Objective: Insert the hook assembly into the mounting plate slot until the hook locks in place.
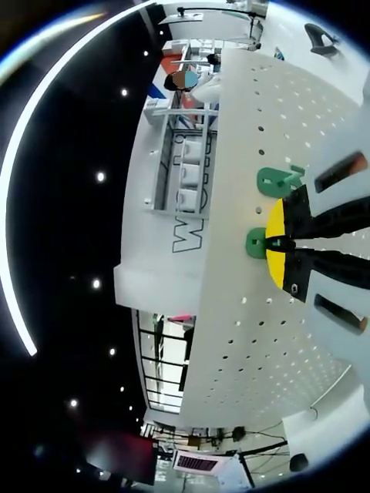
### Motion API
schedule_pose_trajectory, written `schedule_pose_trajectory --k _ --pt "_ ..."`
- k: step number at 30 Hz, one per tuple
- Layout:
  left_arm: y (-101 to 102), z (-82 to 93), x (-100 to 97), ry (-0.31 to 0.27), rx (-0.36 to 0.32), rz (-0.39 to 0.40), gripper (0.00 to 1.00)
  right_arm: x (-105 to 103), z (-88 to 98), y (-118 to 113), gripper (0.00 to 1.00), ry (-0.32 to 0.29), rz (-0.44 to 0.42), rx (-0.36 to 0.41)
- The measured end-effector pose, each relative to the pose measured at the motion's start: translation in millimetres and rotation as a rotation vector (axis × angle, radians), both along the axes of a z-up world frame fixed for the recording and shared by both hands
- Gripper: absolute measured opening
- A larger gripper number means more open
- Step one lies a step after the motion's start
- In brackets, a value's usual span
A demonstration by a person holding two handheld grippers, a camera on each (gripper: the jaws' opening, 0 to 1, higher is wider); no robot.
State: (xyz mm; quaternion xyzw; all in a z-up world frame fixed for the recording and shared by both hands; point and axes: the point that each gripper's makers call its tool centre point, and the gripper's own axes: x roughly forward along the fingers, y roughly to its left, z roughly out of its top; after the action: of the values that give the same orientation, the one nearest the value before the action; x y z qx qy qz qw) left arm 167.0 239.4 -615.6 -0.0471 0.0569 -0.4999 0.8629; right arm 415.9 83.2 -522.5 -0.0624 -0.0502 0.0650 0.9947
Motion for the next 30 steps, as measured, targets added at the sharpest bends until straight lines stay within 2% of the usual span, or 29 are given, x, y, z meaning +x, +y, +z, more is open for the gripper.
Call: schedule_pose_trajectory --k 15,22,30 --pt "0.2 -1.2 -0.2 0.0 0.005 -0.001 0.9 0.2 -1.8 0.6 0.02 0.01 -0.002 0.024" --pt "0.2 -1.2 0.1 -0.001 0.006 -0.003 0.89 1.8 -1.2 0.8 0.01 0.057 0.008 0.016" --pt "-0.2 -0.5 0.1 -0.003 0.005 -0.005 0.89 1.1 1.2 -1.5 0.01 0.077 0.005 0.088"
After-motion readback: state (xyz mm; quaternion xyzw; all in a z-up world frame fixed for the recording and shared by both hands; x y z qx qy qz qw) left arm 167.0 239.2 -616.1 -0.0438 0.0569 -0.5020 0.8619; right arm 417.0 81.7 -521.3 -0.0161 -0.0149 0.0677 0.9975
